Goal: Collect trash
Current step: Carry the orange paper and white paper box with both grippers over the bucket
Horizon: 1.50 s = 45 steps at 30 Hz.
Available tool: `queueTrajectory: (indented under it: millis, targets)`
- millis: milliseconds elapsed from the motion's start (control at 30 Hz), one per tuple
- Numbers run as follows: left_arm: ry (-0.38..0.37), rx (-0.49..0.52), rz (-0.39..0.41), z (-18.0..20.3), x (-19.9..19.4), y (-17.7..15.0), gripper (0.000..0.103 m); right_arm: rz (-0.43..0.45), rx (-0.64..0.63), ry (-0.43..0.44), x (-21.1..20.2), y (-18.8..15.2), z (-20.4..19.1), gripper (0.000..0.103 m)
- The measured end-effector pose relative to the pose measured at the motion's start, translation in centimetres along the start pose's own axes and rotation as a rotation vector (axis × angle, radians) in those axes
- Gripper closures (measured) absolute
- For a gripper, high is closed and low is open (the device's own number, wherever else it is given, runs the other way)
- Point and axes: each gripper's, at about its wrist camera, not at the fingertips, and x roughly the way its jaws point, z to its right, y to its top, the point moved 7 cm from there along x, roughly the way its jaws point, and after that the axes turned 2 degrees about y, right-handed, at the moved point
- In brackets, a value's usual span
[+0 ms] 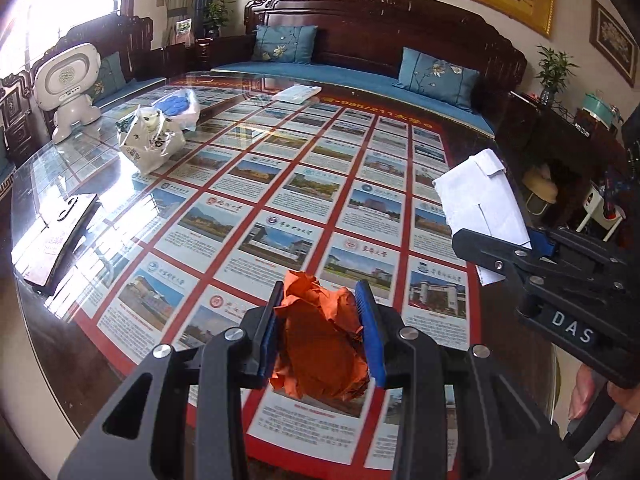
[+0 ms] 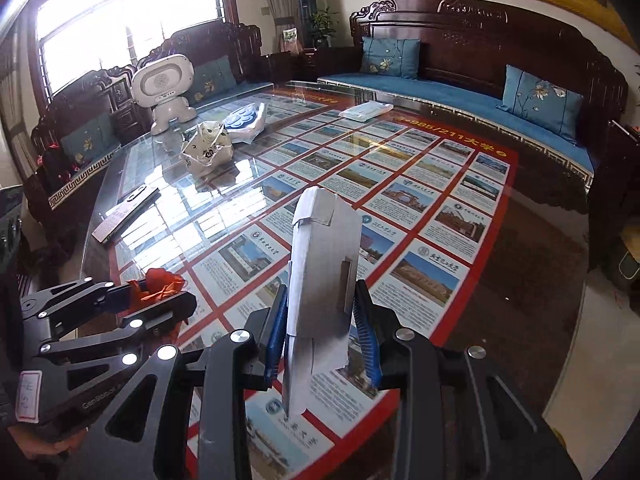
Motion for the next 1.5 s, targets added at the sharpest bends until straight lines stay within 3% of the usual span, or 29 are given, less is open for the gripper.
queueTrajectory:
  millis: [133, 367, 633, 800, 1067, 1500]
  targets:
    - [-0.035, 0.048, -0.015, 4.1, -0.4, -0.7, 0.067, 0.022, 0.031, -0.005, -3.7, -1.8, 2.4, 0.070]
    - [-0.138, 0.158, -0.033, 13.7, -1.1, -1.9, 0.067, 0.053, 0.073, -0.107, -10.2, -5.8, 8.9, 0.070]
    - [-0.287, 0.303, -0.099, 26.4, -0.7, -5.2, 0.067, 0.031, 0.147, -0.232, -16.1, -11.8, 17.0, 0.068]
    - [-0.339, 0.386, -0.136, 32.9, -0.1, -7.5, 0.067, -0.006, 0.213, -0.299, -18.5, -16.0, 21.7, 0.068]
    - [-0.372, 0.454, -0.217, 40.0, 1.9, -10.8, 0.067, -0.103, 0.296, -0.350, -19.0, -22.1, 27.3, 0.068]
    - [-0.320, 0.455, -0.352, 44.5, 8.1, -15.1, 0.067, -0.266, 0.326, -0.325, -14.9, -28.2, 32.7, 0.067]
